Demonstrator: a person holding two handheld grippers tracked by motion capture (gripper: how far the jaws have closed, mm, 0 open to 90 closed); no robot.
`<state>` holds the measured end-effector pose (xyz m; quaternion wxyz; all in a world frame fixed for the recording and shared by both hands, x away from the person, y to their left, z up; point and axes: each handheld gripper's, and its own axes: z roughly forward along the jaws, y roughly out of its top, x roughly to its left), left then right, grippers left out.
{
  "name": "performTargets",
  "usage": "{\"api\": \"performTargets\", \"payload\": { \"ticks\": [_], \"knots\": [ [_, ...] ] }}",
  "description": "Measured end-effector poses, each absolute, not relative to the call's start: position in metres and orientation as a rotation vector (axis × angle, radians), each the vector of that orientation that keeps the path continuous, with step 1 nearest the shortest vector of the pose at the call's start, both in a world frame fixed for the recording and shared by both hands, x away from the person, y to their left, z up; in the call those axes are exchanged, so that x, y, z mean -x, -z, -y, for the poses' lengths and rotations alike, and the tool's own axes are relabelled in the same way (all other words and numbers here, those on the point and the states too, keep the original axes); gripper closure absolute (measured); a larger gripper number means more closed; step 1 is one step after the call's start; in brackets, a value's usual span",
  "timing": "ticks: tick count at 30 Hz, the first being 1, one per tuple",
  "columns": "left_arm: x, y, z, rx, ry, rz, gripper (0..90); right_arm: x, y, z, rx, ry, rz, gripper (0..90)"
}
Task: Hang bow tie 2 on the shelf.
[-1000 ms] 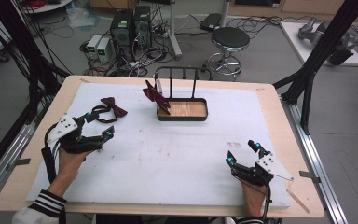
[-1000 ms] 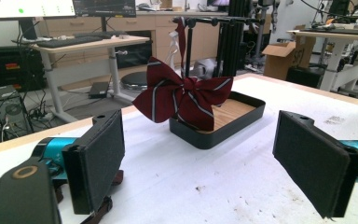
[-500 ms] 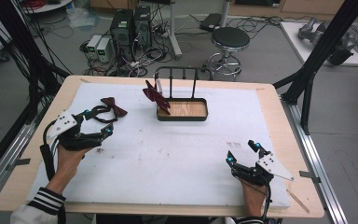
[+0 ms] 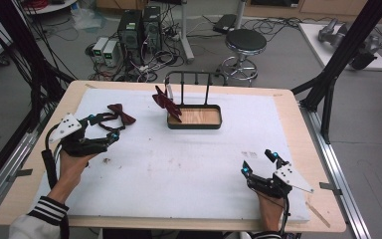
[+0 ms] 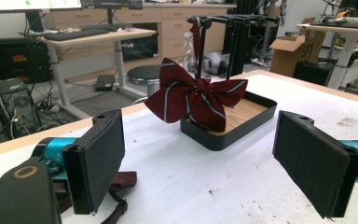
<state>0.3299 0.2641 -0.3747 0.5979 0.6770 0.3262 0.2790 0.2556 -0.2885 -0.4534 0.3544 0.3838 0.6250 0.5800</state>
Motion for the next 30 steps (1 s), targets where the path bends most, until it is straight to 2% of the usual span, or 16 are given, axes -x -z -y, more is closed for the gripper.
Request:
{"api": "performTargets", "payload": {
  "ticks": [13, 30],
  "knots": [
    [-0.352, 0.366, -0.262, -1.637, -0.628, -0.855, 17.8, -0.256, 0.453, 0.289, -0.992, -1.5, -1.617, 10.8],
    [-0.401, 0.36, -0.256, -1.758, -0.62, -1.059, 20.9, -0.256, 0.453, 0.289, -0.985, -1.505, -1.612, 10.8]
  ]
}}
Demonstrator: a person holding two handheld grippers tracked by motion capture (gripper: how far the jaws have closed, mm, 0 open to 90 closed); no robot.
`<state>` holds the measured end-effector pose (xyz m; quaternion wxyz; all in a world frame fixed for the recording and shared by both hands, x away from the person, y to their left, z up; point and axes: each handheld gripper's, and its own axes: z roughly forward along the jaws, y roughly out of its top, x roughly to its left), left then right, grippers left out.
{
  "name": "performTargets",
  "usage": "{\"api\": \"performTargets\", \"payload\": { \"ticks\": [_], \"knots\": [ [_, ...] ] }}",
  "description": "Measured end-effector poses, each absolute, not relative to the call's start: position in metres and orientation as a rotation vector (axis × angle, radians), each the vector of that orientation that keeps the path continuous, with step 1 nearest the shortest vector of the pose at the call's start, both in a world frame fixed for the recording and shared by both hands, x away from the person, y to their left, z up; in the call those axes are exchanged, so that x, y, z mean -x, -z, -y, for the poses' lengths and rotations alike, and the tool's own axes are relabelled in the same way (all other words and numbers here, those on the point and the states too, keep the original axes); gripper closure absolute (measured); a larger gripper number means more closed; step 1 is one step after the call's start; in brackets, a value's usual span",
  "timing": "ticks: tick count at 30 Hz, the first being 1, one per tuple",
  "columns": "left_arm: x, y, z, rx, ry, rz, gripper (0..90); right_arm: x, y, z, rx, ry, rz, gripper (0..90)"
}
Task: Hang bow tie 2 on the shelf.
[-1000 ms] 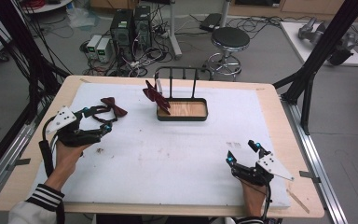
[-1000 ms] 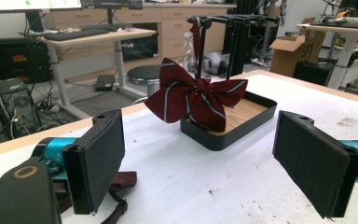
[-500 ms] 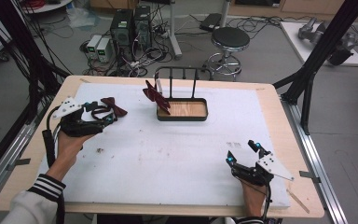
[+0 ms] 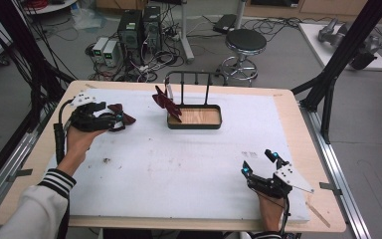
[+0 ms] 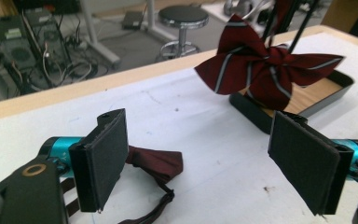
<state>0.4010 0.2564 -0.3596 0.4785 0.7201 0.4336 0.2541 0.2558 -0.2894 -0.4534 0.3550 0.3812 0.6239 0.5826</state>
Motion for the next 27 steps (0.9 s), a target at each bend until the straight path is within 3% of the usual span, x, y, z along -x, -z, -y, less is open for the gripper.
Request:
{"api": "performTargets", "payload": {
  "ticks": [27],
  "knots": [
    [-0.457, 0.363, -0.24, -1.913, -0.5, -1.295, 23.7, -0.255, 0.454, 0.291, -0.989, -1.522, -1.601, 10.8]
  ]
}}
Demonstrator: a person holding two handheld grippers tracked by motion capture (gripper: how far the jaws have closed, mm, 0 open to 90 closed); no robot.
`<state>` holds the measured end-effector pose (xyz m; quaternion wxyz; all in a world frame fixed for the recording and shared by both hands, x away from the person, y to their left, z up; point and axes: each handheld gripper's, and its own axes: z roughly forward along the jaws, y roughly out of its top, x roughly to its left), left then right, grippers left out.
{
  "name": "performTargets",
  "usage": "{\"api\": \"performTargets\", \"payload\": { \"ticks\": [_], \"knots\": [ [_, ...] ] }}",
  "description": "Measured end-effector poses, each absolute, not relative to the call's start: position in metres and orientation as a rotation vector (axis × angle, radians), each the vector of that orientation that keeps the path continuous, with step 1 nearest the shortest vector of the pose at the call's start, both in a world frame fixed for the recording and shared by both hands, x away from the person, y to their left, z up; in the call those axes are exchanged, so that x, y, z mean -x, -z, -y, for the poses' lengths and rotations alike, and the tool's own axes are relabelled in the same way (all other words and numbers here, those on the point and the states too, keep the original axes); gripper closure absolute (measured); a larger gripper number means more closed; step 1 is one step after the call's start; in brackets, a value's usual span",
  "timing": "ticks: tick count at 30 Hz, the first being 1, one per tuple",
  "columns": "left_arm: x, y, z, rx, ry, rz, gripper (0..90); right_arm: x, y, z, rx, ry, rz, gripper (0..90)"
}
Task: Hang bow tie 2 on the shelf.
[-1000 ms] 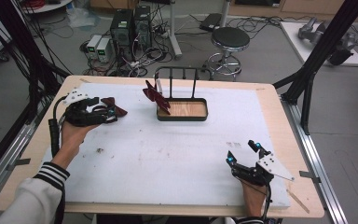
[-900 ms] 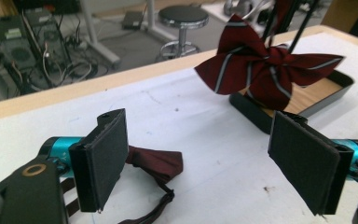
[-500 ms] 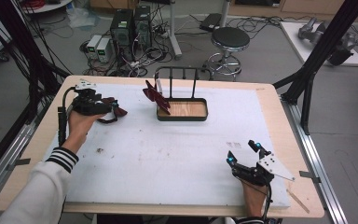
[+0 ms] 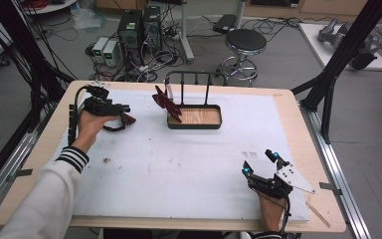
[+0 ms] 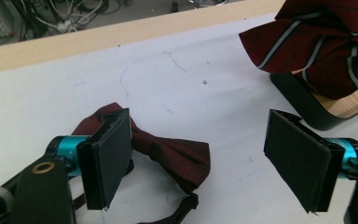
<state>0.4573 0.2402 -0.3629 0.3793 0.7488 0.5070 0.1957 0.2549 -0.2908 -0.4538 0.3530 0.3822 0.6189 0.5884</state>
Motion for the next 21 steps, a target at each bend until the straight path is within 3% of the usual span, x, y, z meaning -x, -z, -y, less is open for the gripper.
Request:
{"api": "performTargets", "payload": {
  "ticks": [21],
  "knots": [
    [-0.483, 0.387, -0.231, -2.0, -0.323, -1.476, 26.1, -0.255, 0.454, 0.291, -0.983, -1.525, -1.599, 10.8]
  ]
}}
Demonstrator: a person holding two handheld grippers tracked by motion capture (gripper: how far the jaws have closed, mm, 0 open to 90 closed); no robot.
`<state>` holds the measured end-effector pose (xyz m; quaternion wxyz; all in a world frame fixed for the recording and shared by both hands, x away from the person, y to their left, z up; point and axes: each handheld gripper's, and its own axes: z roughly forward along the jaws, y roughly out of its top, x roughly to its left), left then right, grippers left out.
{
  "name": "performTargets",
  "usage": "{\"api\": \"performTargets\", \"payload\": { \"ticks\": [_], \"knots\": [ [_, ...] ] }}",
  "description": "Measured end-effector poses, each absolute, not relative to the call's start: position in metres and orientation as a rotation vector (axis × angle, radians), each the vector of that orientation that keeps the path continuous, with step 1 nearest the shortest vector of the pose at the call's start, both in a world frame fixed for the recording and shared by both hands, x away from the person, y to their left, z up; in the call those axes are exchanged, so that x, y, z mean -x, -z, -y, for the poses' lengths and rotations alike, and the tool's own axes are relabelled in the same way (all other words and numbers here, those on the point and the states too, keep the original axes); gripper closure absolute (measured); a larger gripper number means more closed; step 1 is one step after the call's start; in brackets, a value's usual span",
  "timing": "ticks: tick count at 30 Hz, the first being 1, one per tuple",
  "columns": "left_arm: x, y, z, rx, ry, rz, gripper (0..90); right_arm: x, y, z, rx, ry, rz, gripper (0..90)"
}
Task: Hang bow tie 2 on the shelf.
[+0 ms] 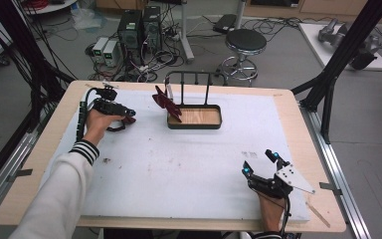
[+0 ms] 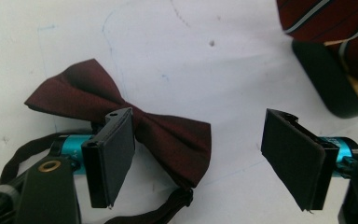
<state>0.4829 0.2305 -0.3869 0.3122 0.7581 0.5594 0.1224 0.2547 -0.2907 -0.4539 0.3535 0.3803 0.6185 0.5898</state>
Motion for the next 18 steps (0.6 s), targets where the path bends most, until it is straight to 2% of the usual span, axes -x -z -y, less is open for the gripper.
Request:
{"api": "performTargets", "payload": {
  "ticks": [18],
  "knots": [
    [-0.491, 0.404, -0.23, -1.986, -0.263, -1.584, 29.6, -0.255, 0.454, 0.291, -0.985, -1.528, -1.598, 10.8]
  ]
}}
